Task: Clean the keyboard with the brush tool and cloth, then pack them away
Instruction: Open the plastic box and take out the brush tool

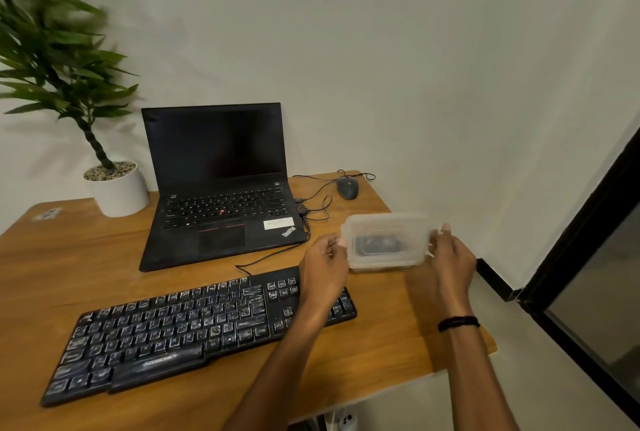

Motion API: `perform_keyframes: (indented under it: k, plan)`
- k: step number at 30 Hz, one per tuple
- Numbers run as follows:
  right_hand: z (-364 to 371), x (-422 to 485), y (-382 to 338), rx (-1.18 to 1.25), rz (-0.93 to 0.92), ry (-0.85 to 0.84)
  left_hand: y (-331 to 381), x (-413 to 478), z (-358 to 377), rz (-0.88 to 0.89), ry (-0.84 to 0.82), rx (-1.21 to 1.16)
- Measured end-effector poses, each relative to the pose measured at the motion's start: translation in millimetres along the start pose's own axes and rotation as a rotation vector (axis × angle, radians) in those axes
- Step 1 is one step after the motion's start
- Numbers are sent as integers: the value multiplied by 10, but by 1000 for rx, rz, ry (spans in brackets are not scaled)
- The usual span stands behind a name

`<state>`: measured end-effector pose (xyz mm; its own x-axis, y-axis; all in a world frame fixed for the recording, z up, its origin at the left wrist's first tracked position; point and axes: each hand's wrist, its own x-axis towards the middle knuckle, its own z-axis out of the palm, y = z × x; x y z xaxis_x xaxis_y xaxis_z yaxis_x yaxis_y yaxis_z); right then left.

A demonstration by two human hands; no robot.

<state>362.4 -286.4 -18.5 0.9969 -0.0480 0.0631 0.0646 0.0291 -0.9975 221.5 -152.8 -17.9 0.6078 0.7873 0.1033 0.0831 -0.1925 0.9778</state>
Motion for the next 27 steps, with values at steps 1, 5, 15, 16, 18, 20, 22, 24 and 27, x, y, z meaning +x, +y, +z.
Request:
perform_keyframes:
  k: [1,5,15,16,18,20,22,24,27]
  plan:
    - [-35,-38,7,58,67,6,6,-74,-25,-11,-2,-39]
    - [-211,-148,34,247,254,-18,-12,-359,-89,-60,-45,-109]
    - [-530,-323,220,-318,19,-72,-115,-736,38,-56,-218,176]
    - [-521,-339,211,-392,-5,-85,-117,-725,37,-48,-229,214]
    - [-479,-368,158,-508,-34,-114,-114,-692,23,-33,-244,274]
    - [-407,-379,70,-602,-87,-123,-82,-642,-6,-22,-253,317]
    - [-298,-395,-43,-632,-176,-155,-5,-568,-60,11,-229,347]
    - [-141,-396,-165,-633,-256,-229,75,-445,-99,86,-182,406]
    - [178,-277,-306,-712,-352,-390,186,-239,-108,180,-128,493]
